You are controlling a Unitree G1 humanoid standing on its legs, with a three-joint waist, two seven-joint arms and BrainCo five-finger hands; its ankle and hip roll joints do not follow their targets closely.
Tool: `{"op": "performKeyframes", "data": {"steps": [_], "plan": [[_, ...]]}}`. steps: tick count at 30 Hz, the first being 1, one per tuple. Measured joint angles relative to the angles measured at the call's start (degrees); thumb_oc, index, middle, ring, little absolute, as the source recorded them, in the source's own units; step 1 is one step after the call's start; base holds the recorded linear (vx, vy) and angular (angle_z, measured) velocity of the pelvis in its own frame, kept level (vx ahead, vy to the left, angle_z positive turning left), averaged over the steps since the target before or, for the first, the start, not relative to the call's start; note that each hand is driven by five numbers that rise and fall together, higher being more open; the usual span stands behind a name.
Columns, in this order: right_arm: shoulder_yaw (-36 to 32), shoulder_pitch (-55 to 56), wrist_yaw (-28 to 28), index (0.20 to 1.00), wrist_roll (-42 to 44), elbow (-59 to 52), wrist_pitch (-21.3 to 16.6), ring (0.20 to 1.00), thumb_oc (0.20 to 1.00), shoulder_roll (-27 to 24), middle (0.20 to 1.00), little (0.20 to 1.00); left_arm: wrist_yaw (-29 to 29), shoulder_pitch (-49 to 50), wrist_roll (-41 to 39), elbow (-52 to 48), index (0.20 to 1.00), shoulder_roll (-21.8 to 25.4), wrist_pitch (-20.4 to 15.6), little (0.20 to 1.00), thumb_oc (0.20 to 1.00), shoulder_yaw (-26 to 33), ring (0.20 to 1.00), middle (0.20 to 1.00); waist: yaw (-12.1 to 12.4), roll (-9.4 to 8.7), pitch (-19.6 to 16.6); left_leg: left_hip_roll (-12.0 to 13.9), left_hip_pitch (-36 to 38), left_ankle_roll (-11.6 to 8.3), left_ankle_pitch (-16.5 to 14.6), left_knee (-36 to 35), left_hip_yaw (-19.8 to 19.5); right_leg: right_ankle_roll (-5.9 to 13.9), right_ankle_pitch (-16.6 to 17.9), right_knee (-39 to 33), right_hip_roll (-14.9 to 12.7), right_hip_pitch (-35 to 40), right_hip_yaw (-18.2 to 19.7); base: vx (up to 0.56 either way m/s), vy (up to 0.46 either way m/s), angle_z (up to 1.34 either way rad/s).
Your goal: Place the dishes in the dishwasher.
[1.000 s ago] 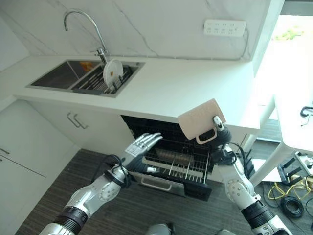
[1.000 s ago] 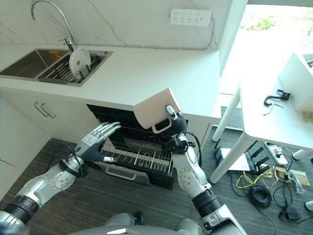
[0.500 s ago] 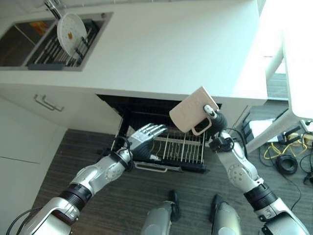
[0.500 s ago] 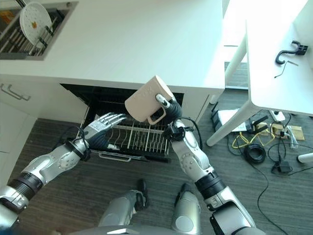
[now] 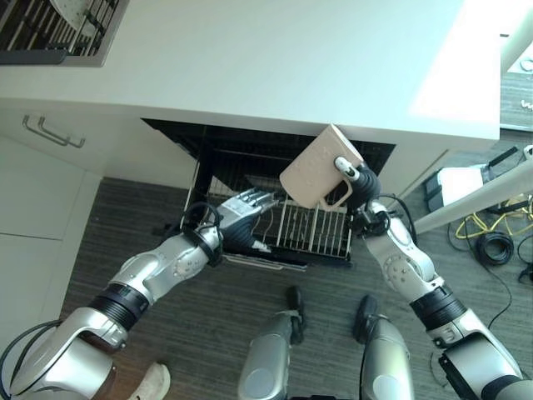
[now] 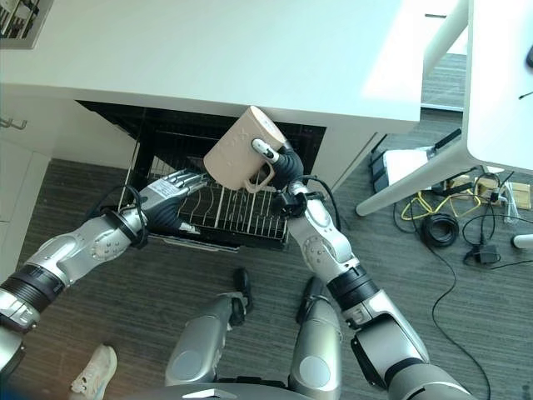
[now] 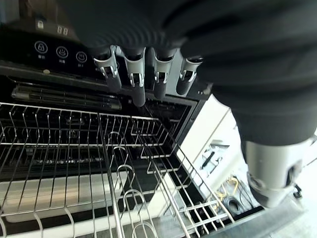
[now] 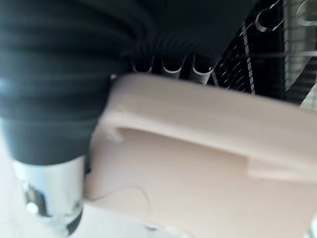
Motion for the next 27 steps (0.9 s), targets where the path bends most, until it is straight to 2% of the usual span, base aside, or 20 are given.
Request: {"op": "performKeyframes", "data": {"steps": [4, 10, 13, 18, 27], "plan": [[0.3, 0.0, 0.3, 0.200, -0.2, 0.3, 0.1, 0.200, 0.200, 0.0, 0.200, 0.200, -3.6, 0.1, -2.0, -1.0, 1.000, 0.2, -0.3, 1.000, 1.000, 0.0, 1.000, 1.000, 0.0, 0.00, 0.0, -0.1, 0.5, 0.00, 0.0, 0.0, -0.6, 0.00, 0.0, -0.1, 0.0, 0.9, -0.2, -0.02, 0.003, 0.07], [1.8, 0.1, 0.6, 0.200, -5.1, 3.3, 1.1, 0.200, 0.200, -0.2, 0.200, 0.200, -7.9, 1.8, -2.0, -2.2, 1.000, 1.3, -1.4, 1.000, 1.000, 0.2, 1.000, 1.000, 0.8, 0.04, 0.0, -0.1, 1.4, -0.17, 0.6, -0.1, -1.1, 0.02, 0.0, -0.3, -0.2, 2.2, -0.5, 0.00, -0.008, 0.05], [1.8, -0.2, 0.7, 0.200, -7.6, 7.6, 2.7, 0.200, 0.200, -1.8, 0.200, 0.200, -10.4, 2.1, -2.1, -3.9, 1.000, 1.7, -1.6, 1.000, 1.000, 0.0, 1.000, 1.000, 1.8, 0.06, 0.0, -0.2, 1.0, -0.61, 1.8, -1.0, -1.8, -0.03, 0.0, -0.2, -0.3, 1.6, -1.0, -0.04, -0.040, 0.12], [1.9, -3.4, 2.9, 0.200, -11.1, 15.0, 5.3, 0.200, 0.200, -6.0, 0.200, 0.200, -16.8, 1.6, -4.5, -7.1, 1.000, 5.6, -1.6, 1.000, 1.000, -2.0, 1.000, 1.000, 3.3, 0.19, 0.0, 0.1, -1.7, -0.94, 3.7, -2.0, -2.8, -0.88, 0.5, 0.1, 0.0, -0.8, -2.2, -0.02, -0.014, 0.08], [2.4, -12.2, 3.3, 0.200, -15.8, 23.7, 5.7, 0.200, 0.200, -5.7, 0.200, 0.200, -17.7, -2.7, -5.7, -5.5, 1.000, 5.6, -0.3, 1.000, 1.000, -7.3, 1.000, 1.000, 3.8, 1.21, 0.5, -0.4, -2.7, -0.82, 3.9, -2.0, -3.9, -0.92, 0.6, 0.1, -0.3, -1.0, -3.3, 0.00, 0.022, 0.05]]}}
